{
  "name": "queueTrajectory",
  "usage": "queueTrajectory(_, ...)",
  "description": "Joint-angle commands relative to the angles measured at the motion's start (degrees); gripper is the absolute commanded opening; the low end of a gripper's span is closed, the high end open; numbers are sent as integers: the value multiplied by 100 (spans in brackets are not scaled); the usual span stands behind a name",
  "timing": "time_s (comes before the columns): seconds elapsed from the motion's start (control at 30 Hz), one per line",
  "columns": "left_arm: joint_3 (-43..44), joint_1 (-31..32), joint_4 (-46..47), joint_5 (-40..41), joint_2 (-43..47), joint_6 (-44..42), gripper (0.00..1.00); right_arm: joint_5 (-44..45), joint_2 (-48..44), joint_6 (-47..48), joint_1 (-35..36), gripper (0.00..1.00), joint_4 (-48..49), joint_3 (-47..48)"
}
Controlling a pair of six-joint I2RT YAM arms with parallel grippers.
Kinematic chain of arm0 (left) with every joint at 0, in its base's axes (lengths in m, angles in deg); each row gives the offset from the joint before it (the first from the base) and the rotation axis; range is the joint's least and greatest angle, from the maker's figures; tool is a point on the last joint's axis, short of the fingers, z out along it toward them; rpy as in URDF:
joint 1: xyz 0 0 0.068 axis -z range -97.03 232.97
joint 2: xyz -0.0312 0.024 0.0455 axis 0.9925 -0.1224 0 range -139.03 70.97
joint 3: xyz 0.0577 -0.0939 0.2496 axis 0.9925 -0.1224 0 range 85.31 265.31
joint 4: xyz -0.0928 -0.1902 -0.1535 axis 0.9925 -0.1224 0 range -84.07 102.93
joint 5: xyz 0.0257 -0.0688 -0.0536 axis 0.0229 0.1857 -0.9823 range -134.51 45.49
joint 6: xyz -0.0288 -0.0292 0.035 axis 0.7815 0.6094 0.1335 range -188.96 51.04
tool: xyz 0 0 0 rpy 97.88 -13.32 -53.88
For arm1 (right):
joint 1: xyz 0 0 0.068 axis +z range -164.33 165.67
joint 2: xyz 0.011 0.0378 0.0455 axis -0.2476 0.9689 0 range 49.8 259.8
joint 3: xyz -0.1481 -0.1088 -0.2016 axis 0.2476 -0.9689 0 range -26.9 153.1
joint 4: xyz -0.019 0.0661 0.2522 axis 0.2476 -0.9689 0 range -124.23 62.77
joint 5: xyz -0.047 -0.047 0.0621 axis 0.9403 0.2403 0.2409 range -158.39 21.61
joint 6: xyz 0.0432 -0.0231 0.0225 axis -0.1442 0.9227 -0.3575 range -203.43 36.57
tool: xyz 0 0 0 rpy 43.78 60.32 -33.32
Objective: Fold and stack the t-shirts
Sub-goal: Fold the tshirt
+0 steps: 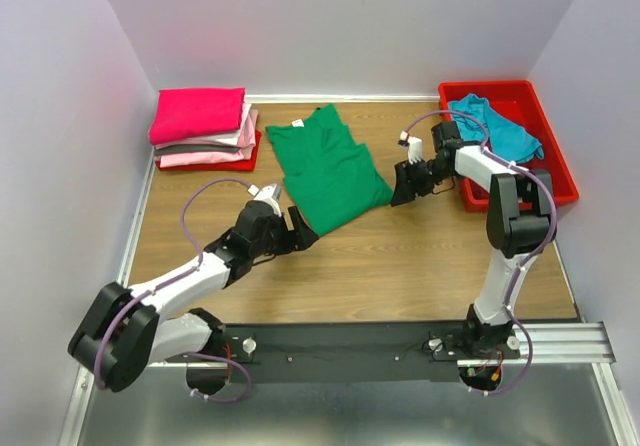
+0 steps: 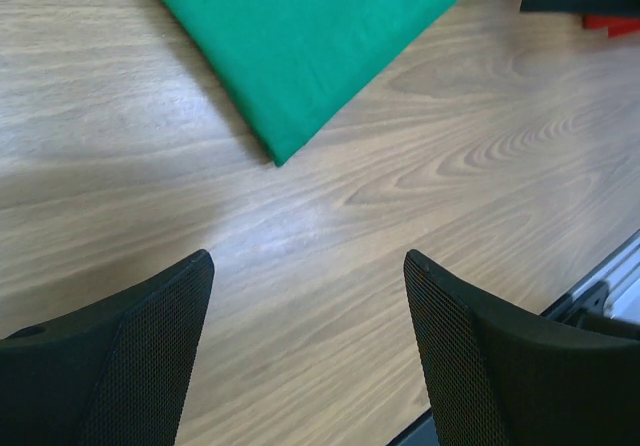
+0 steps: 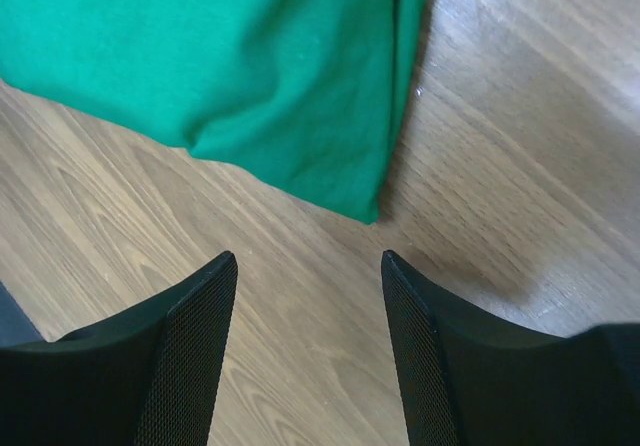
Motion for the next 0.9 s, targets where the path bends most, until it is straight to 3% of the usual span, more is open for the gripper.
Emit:
queueTrajectory(0.0,47,23,1113,-112,-658,576,84,-430,207,-32,-61,66,-106,83)
queueTrajectory(0.13,302,23,1457,-139,-1396,602,82,-579,225,-85,-166,66,-106,5)
queueTrajectory(0.33,820,6,1336,-209,-2434,655,61,-825,462,-102,-307,65,-106,22)
queueTrajectory(0.53,663,15,1353,-130,-2577,682,52,-895,646,-138,-307,62,-115,127)
queueTrajectory(0.87,882,-47,1449,-148,-2972,365,21,-1045,1077,-261,-307,54,-141,426)
